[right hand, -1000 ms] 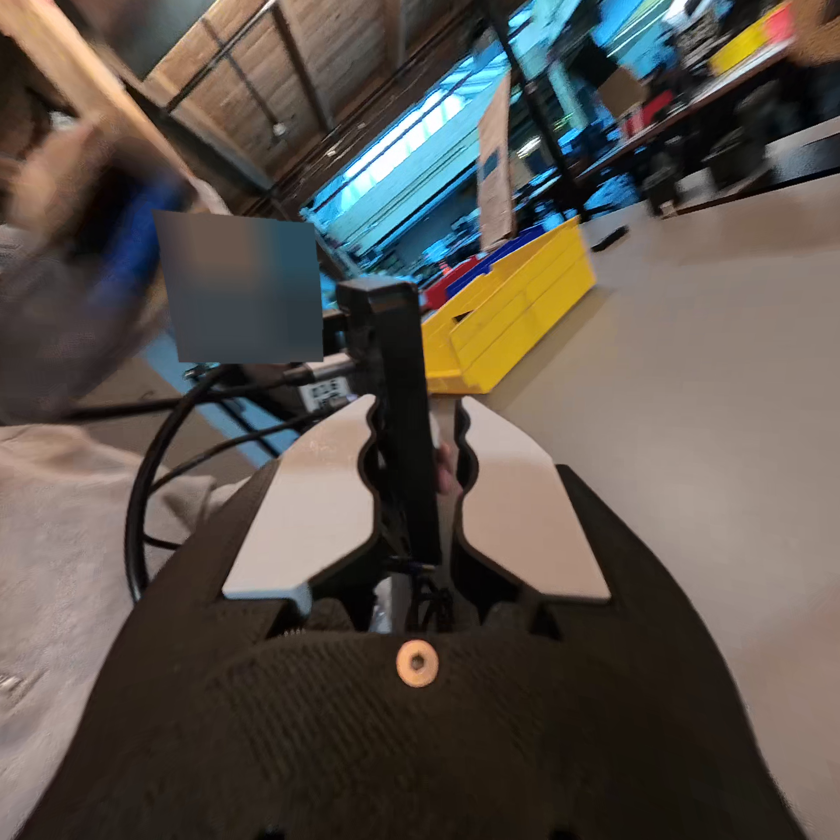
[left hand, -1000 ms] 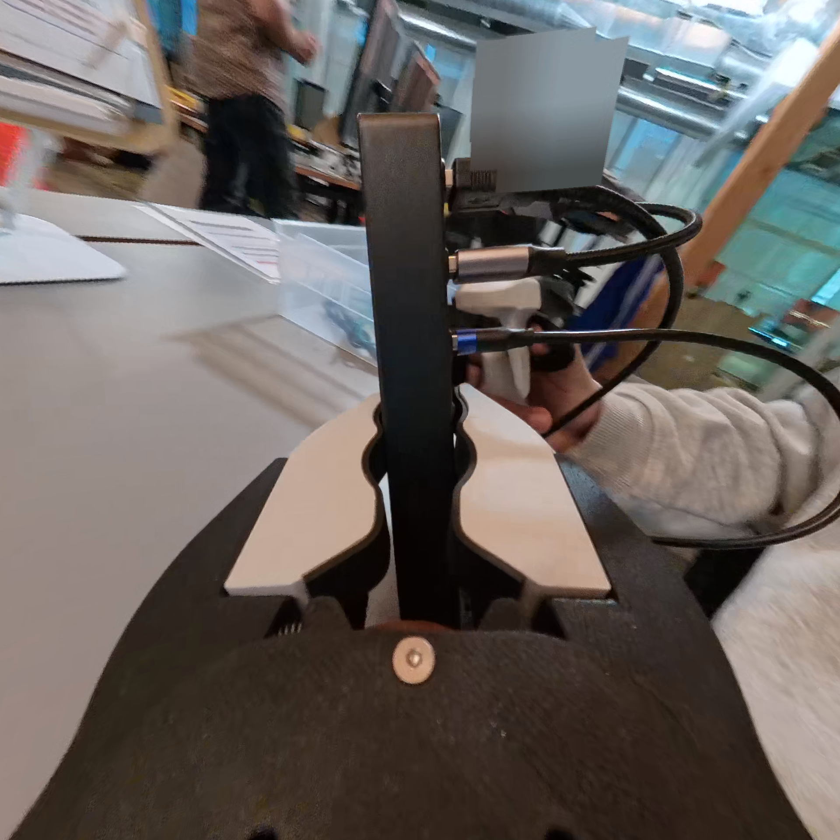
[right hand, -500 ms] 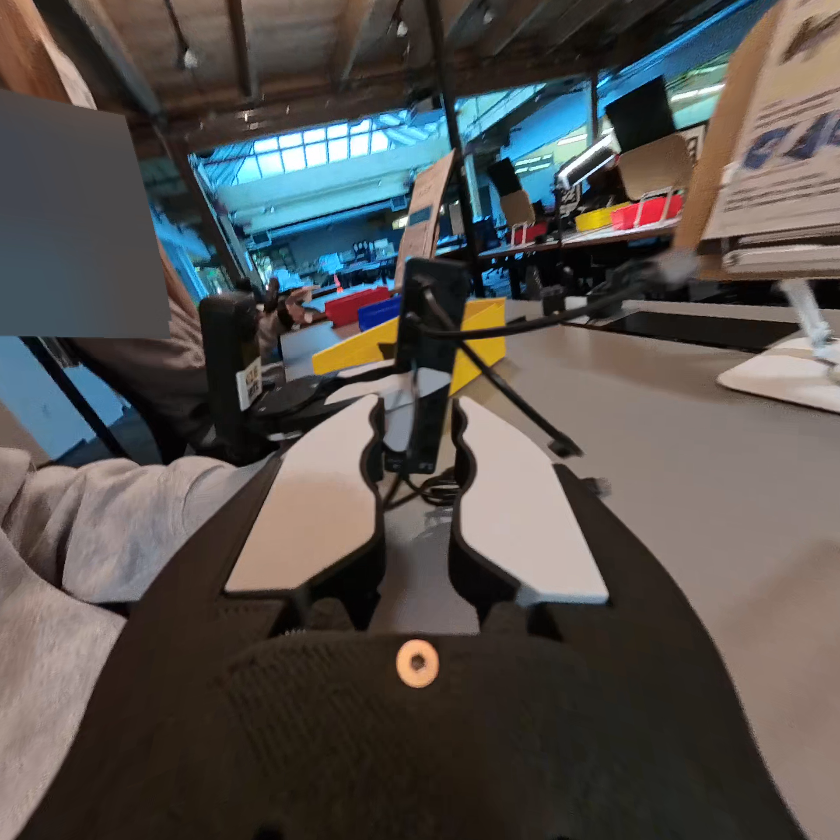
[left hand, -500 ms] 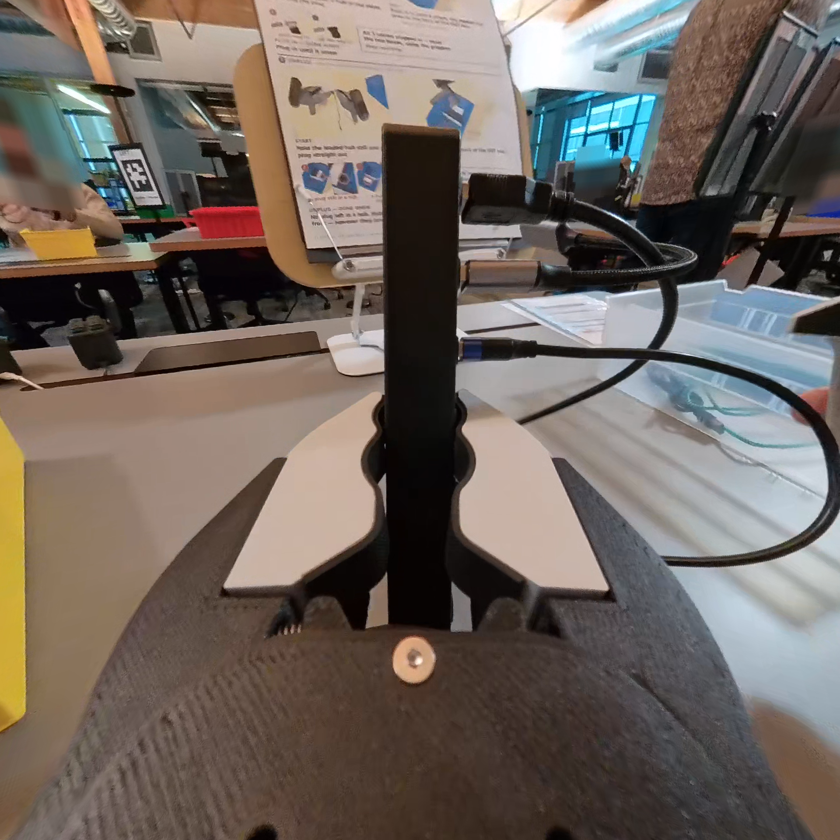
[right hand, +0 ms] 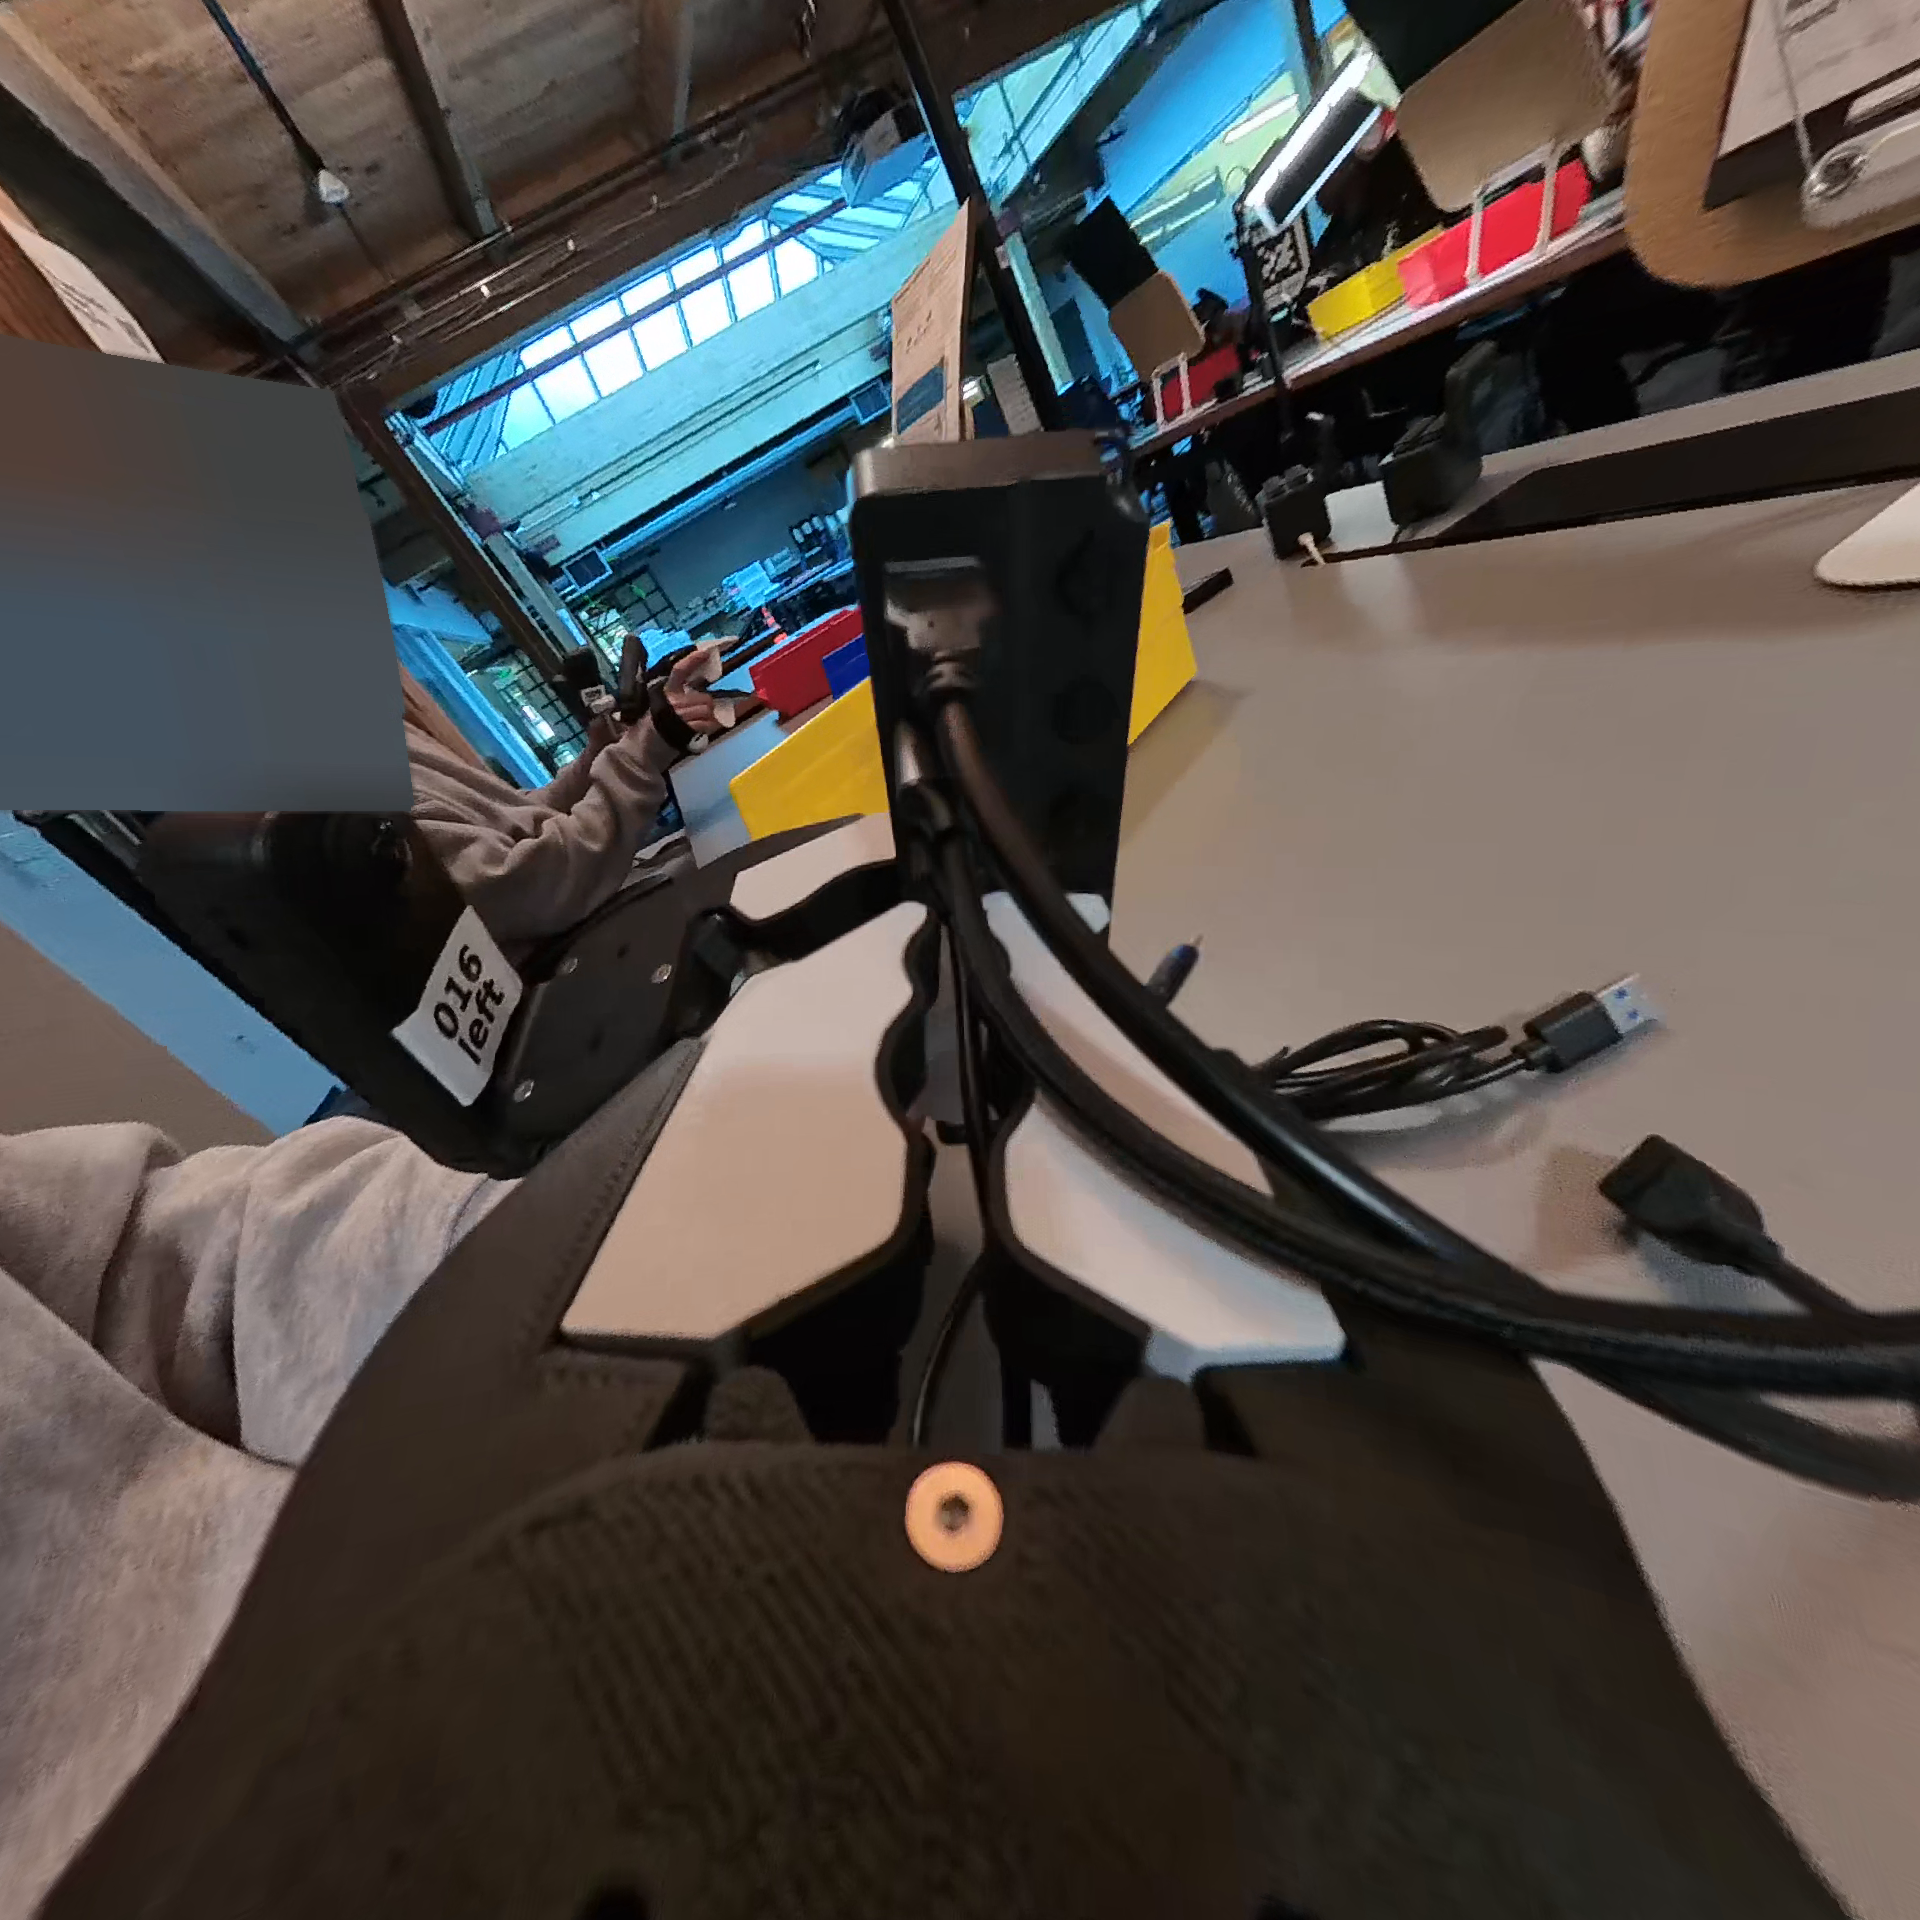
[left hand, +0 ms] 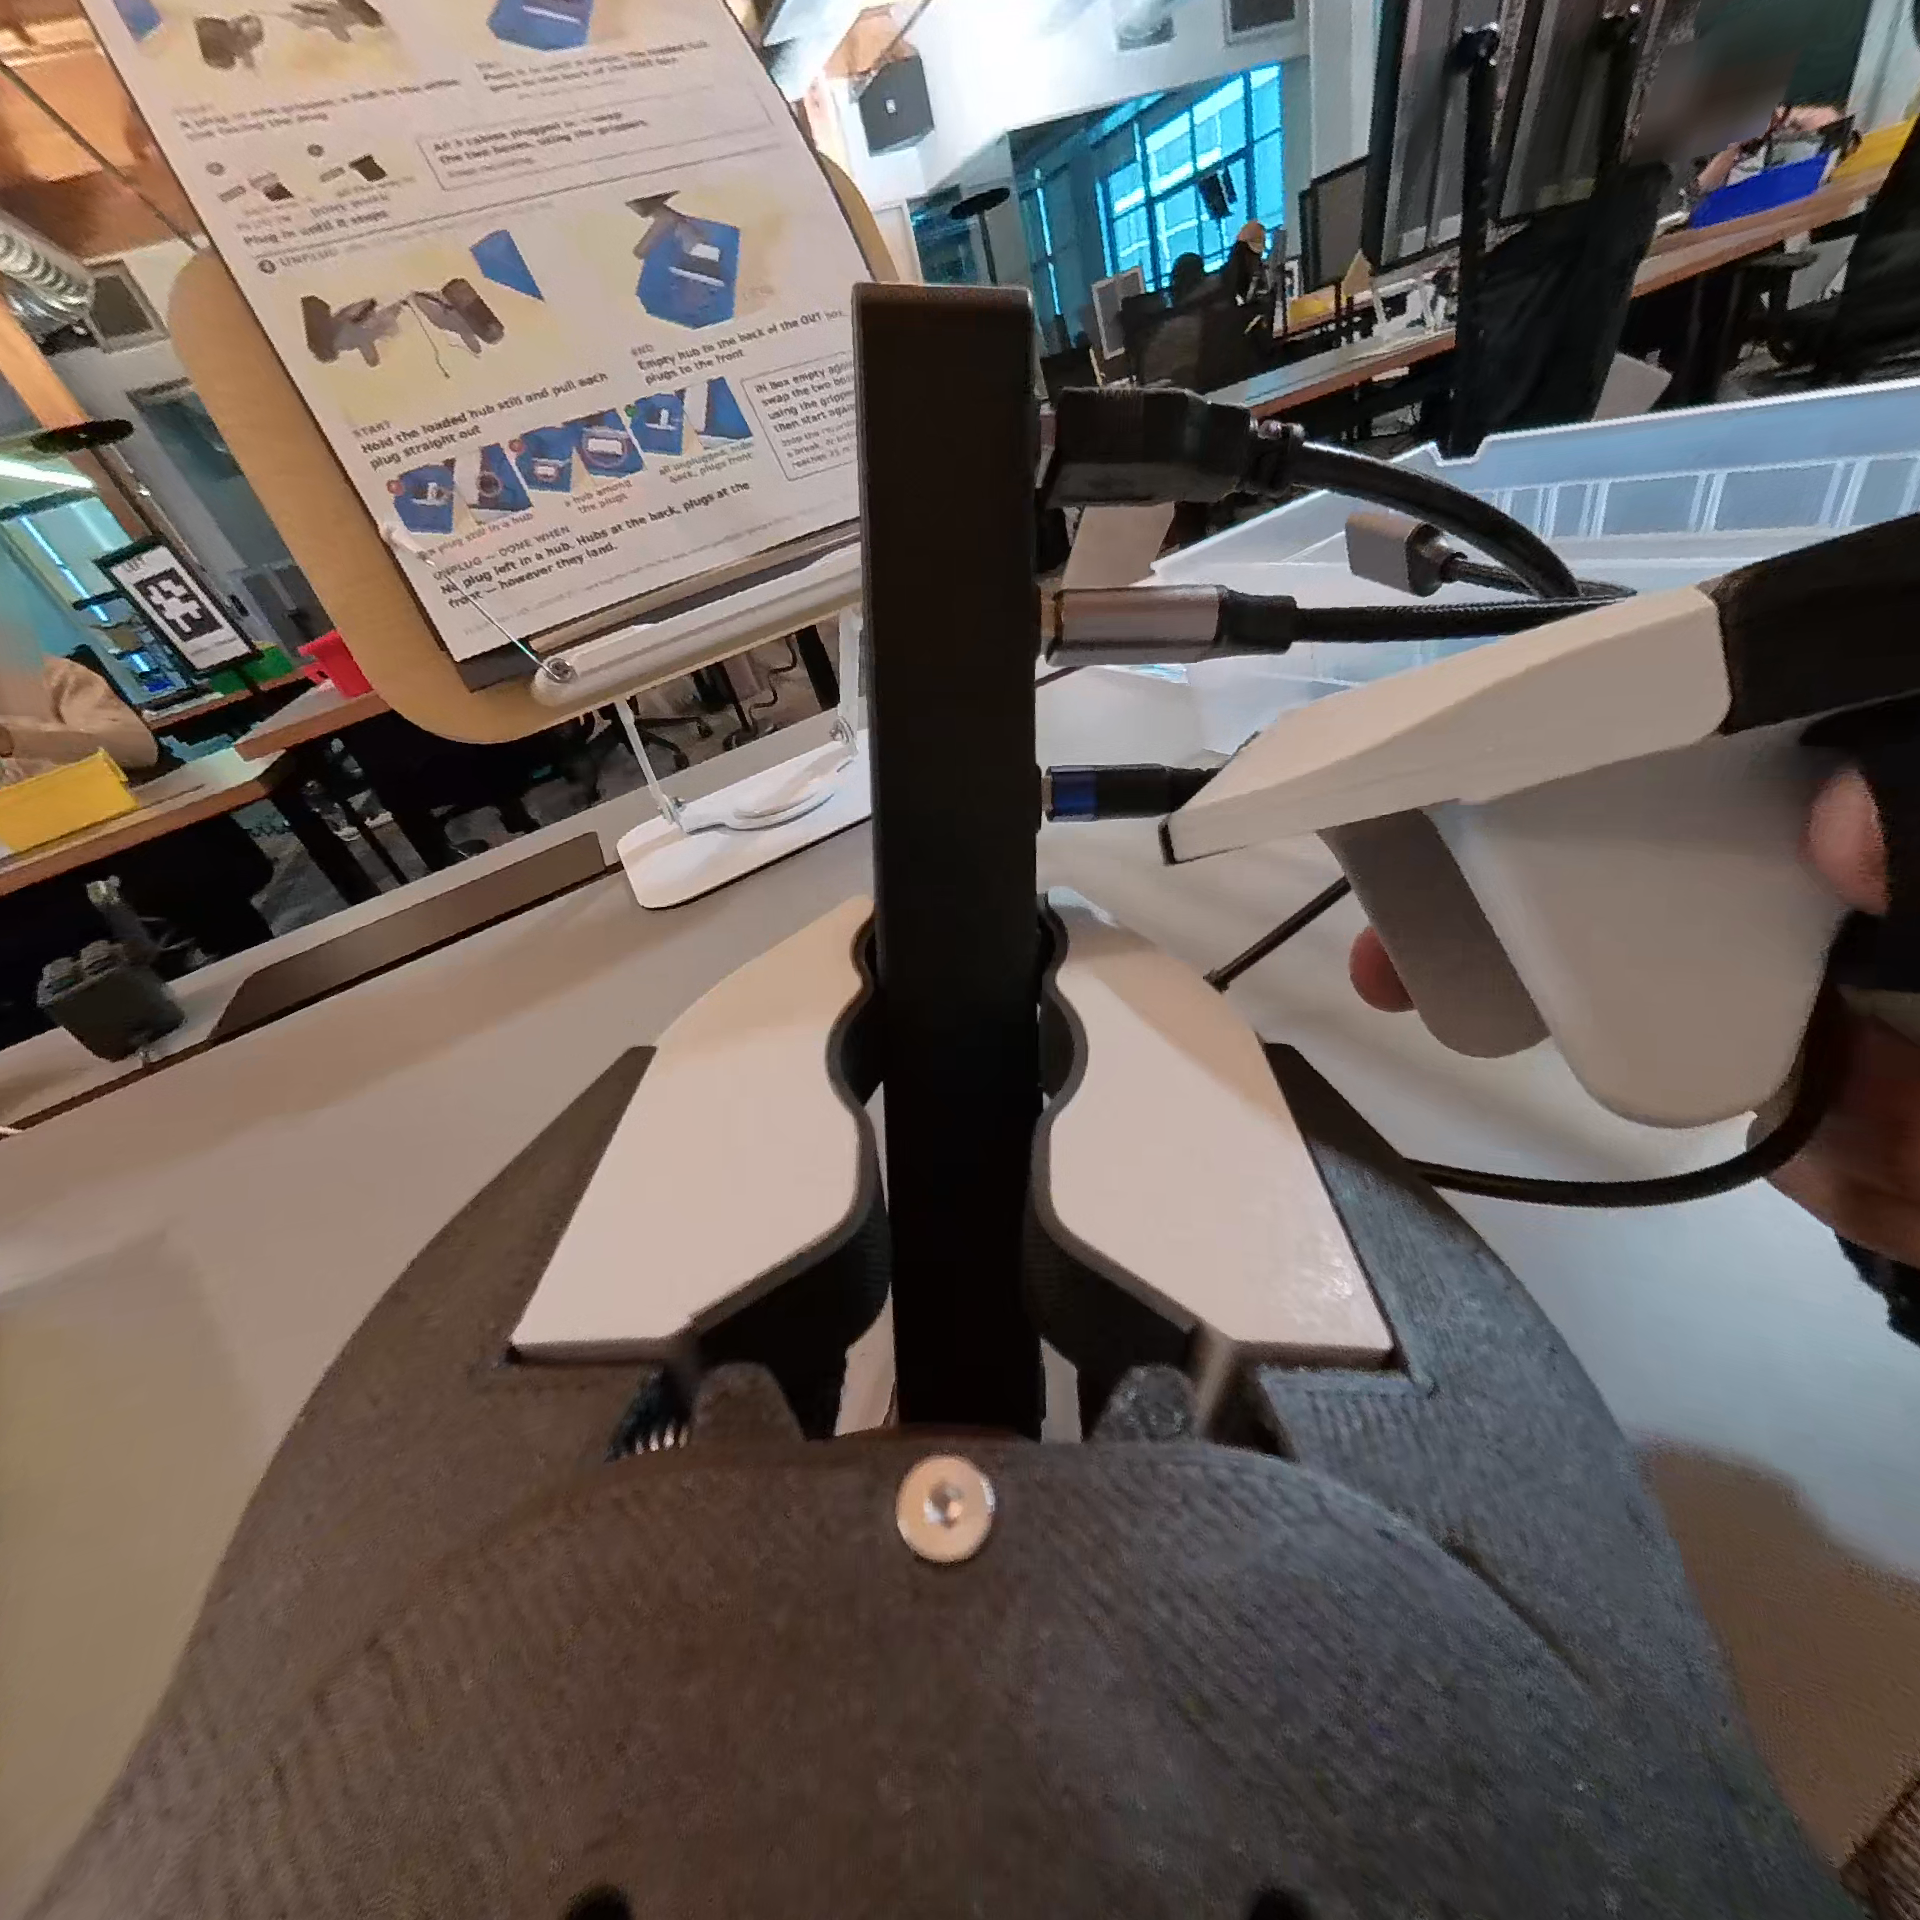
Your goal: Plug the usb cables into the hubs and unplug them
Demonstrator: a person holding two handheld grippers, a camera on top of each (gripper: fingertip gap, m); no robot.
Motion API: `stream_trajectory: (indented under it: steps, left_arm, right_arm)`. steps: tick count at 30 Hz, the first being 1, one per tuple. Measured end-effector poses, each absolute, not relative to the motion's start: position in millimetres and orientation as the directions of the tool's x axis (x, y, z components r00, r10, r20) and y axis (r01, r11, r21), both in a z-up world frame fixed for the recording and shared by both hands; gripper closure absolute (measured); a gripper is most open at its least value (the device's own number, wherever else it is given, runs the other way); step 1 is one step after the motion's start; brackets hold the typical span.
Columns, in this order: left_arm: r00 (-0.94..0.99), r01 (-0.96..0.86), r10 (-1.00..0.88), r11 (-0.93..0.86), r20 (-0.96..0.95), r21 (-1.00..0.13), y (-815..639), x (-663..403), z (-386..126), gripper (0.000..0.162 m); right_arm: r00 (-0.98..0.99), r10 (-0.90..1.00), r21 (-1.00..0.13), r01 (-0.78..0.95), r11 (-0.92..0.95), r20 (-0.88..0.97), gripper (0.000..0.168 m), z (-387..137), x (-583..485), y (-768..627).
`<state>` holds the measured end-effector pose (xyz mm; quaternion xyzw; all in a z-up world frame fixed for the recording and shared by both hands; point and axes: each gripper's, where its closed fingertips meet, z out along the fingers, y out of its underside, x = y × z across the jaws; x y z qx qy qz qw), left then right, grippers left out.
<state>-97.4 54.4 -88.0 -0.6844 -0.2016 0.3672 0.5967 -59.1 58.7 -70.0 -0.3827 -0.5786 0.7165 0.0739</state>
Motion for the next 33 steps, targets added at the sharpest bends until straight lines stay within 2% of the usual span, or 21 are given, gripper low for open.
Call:
stream_trajectory:
  steps: [3,8,15,18,21,24,27,29,33]
  left_arm:
    - [0.660,-0.155,0.705,-0.210,-0.260,-0.965,54.2,-99.6,-90.8,0.135]
    - [0.703,-0.055,0.699,-0.130,-0.131,-0.990,53.7,-103.2,-92.6,0.135]
    - [0.717,0.010,0.695,-0.088,-0.054,-0.996,57.8,-105.4,-93.6,0.135]
    - [0.748,0.103,0.660,-0.019,0.065,-0.994,61.9,-103.2,-97.1,0.136]
    - [0.846,0.042,0.533,-0.086,-0.010,-0.995,68.0,-95.9,-98.3,0.134]
    - [0.938,0.020,0.346,-0.047,0.002,-0.999,65.5,-75.8,-96.0,0.118]
    - [0.976,0.091,0.198,-0.018,0.086,-0.996,64.4,-63.5,-92.5,0.079]
    - [0.986,0.110,0.128,-0.043,0.104,-0.993,69.9,-53.3,-93.9,0.064]
    - [0.998,0.069,0.018,-0.129,0.067,-0.989,83.5,-25.9,-109.1,0.059]
  right_arm:
    - [-0.700,0.547,-0.888,0.351,-0.296,-0.459,0.163,-73.2,-60.4,58.2]
    - [-0.705,0.554,-0.896,0.372,-0.243,-0.443,0.165,-74.4,-62.7,55.9]
    - [-0.698,0.584,-0.906,0.380,-0.188,-0.414,0.165,-74.8,-64.4,58.6]
    - [-0.708,0.602,-0.923,0.357,-0.148,-0.370,0.165,-75.0,-64.8,59.4]
    - [-0.729,0.587,-0.930,0.344,-0.130,-0.352,0.165,-75.9,-59.4,61.3]
    - [-0.789,0.534,-0.948,0.308,-0.085,-0.304,0.166,-74.2,-52.4,64.0]
    - [-0.868,0.422,-0.962,0.272,-0.037,-0.262,0.164,-68.4,-42.6,64.4]
    - [-0.895,0.367,-0.964,0.265,-0.017,-0.252,0.166,-67.7,-36.5,62.4]
    - [-0.929,0.262,-0.960,0.278,0.026,-0.261,0.166,-72.8,-20.4,48.9]
